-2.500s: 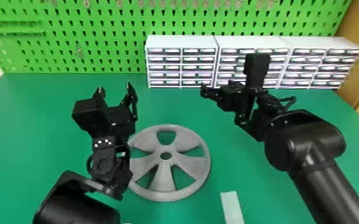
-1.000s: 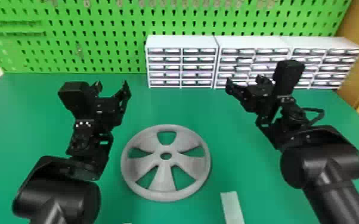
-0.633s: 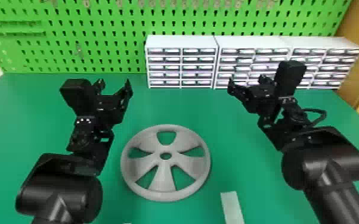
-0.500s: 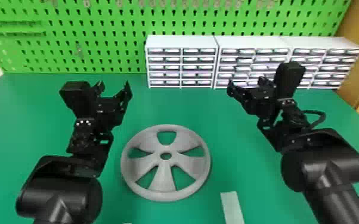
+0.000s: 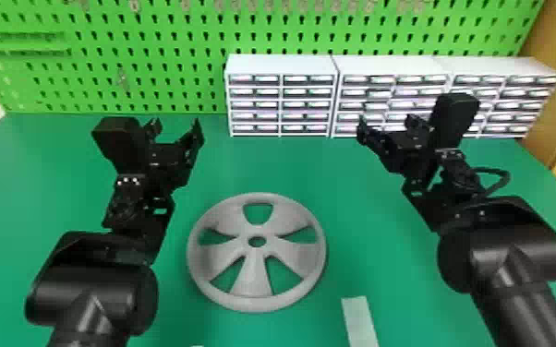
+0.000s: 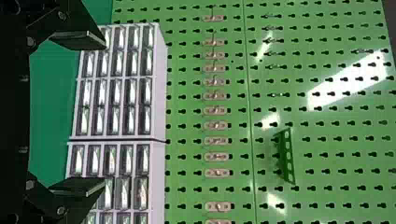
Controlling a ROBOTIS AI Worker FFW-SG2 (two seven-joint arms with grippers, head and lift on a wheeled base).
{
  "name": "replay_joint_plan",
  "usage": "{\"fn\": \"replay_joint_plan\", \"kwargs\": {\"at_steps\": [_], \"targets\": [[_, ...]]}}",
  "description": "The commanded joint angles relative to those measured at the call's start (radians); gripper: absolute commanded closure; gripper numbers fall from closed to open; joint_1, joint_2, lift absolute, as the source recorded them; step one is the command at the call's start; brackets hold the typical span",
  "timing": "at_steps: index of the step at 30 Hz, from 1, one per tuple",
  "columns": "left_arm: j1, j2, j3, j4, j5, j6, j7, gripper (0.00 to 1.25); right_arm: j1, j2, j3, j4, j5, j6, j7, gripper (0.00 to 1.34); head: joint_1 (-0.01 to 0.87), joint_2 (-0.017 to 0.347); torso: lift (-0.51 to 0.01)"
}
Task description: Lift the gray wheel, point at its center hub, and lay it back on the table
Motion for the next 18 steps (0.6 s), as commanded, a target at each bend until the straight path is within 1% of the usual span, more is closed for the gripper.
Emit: {"fn": "replay_joint_plan", "kwargs": {"at_steps": [1,5,7,10,12,14,15,18], "targets": [[-0.010,0.000,0.008,0.001,-0.012,0.000,0.000,0.53,-0.007,0.004,-0.004,0.001,-0.002,0.000,0.000,0.28,0.692,0.048,-0.096],[-0.045,0.000,0.020,0.009,-0.031,0.000,-0.001,0.53,-0.045,0.004,-0.001,0.008,-0.006,0.000,0.000,0.28,0.692,0.048,-0.096],[-0.088,0.000,0.027,0.024,-0.050,-0.002,-0.038,0.53,-0.076,-0.002,0.001,0.016,-0.028,-0.008,0.000,0.28,0.692,0.048,-0.096],[-0.164,0.000,0.029,0.058,-0.067,-0.043,-0.078,0.53,-0.128,-0.008,0.008,0.034,-0.040,-0.067,0.000,0.28,0.692,0.048,-0.096],[-0.217,0.000,0.023,0.082,-0.087,-0.095,-0.078,0.54,-0.173,-0.017,0.019,0.054,-0.049,-0.144,0.000,0.28,0.692,0.048,-0.096],[-0.266,0.002,0.017,0.102,-0.090,-0.121,-0.078,0.54,-0.214,-0.019,0.027,0.064,-0.052,-0.183,0.000,0.28,0.692,0.048,-0.096],[-0.305,0.008,0.009,0.118,-0.087,-0.141,-0.078,0.54,-0.251,-0.019,0.030,0.068,-0.052,-0.206,0.000,0.29,0.692,0.048,-0.096],[-0.366,0.018,0.000,0.142,-0.087,-0.190,-0.075,0.54,-0.311,-0.019,0.034,0.076,-0.045,-0.265,0.000,0.29,0.692,0.048,-0.096]]}}
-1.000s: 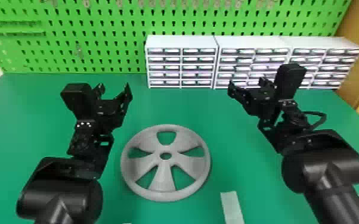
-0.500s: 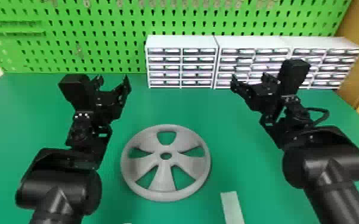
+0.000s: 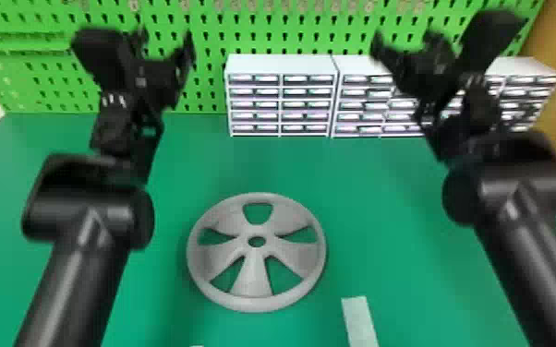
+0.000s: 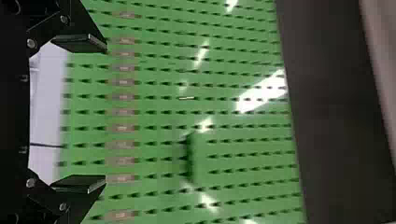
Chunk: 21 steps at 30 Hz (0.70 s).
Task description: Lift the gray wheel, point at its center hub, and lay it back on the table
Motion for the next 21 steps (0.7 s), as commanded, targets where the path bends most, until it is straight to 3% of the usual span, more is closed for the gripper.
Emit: {"fn": "replay_joint_plan", "kwargs": {"at_steps": [1,9,21], "targets": [[-0.114,0.018,-0.020,0.042,-0.001,-0.080,0.011,0.54,-0.107,0.000,0.009,0.017,0.011,-0.102,0.000,0.29,0.692,0.048,-0.096],[-0.265,0.051,-0.038,0.068,-0.021,-0.160,0.049,0.54,-0.254,0.002,0.003,0.047,0.020,-0.164,-0.009,0.28,0.692,0.048,-0.096],[-0.553,0.115,-0.116,0.074,-0.072,-0.217,0.115,0.54,-0.481,-0.007,0.010,0.045,0.057,-0.202,-0.063,0.28,0.692,0.048,-0.096]]}}
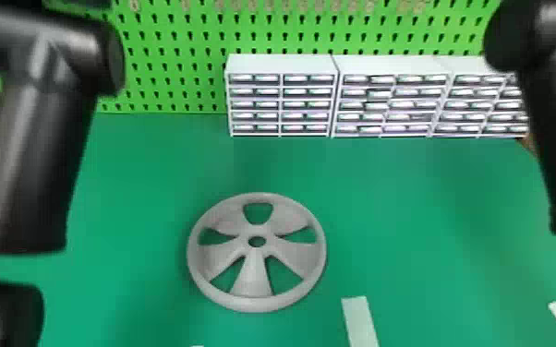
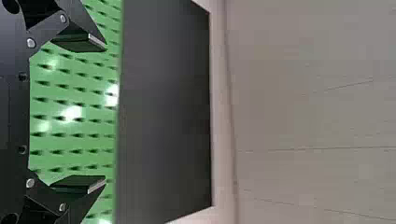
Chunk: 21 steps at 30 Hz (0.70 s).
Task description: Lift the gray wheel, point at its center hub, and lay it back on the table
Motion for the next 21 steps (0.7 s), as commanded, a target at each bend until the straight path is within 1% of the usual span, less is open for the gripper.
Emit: {"fn": "replay_joint_plan", "kwargs": {"at_steps": [1,7,11,14,21], "targets": [[-0.114,0.021,-0.023,-0.001,-0.032,-0.016,0.020,0.54,-0.088,-0.005,0.005,-0.001,0.013,-0.011,-0.023,0.28,0.692,0.048,-0.096],[-0.225,0.031,-0.048,-0.001,-0.052,-0.036,0.067,0.54,-0.194,-0.010,0.012,-0.006,0.017,-0.034,-0.040,0.28,0.692,0.048,-0.096],[-0.291,0.031,-0.052,-0.002,-0.061,-0.038,0.075,0.54,-0.257,-0.021,0.009,-0.024,0.036,-0.032,-0.047,0.28,0.692,0.048,-0.096],[-0.332,0.031,-0.051,-0.012,-0.081,-0.038,0.087,0.54,-0.301,-0.041,-0.012,-0.066,0.066,-0.006,-0.057,0.28,0.692,0.048,-0.096],[-0.400,0.037,-0.023,-0.064,-0.096,-0.035,0.107,0.54,-0.393,-0.093,-0.043,-0.156,0.080,0.058,-0.087,0.27,0.692,0.048,-0.096]]}}
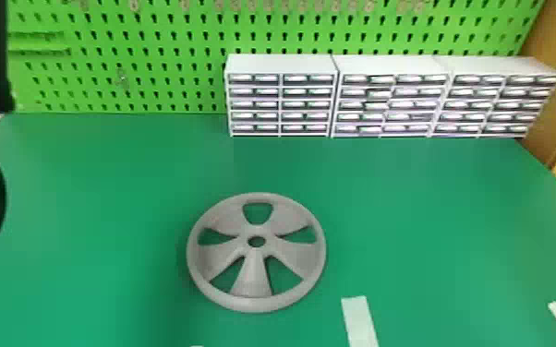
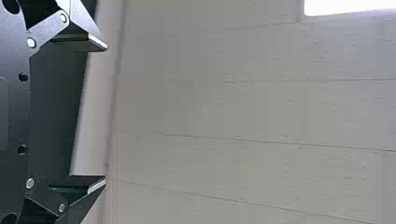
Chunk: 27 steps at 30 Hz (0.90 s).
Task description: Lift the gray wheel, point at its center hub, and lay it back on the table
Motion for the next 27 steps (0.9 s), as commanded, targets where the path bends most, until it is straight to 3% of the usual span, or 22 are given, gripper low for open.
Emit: {"fn": "replay_joint_plan", "kwargs": {"at_steps": [1,12,21,27], "targets": [[-0.049,0.005,0.023,-0.033,-0.003,0.004,0.008,0.54,-0.066,-0.036,-0.019,-0.058,0.015,0.049,-0.012,0.27,0.692,0.048,-0.096],[-0.106,0.031,0.046,-0.090,0.001,0.030,0.045,0.54,-0.103,-0.067,-0.048,-0.089,0.023,0.080,-0.039,0.27,0.692,0.048,-0.096],[-0.122,0.031,0.030,-0.092,-0.005,0.044,0.059,0.54,-0.103,-0.100,-0.028,-0.098,0.014,0.109,-0.058,0.27,0.692,0.048,-0.096],[-0.115,0.031,0.030,-0.098,-0.006,0.044,0.063,0.54,-0.107,-0.108,-0.016,-0.103,0.015,0.123,-0.067,0.26,0.692,0.048,-0.096]]}}
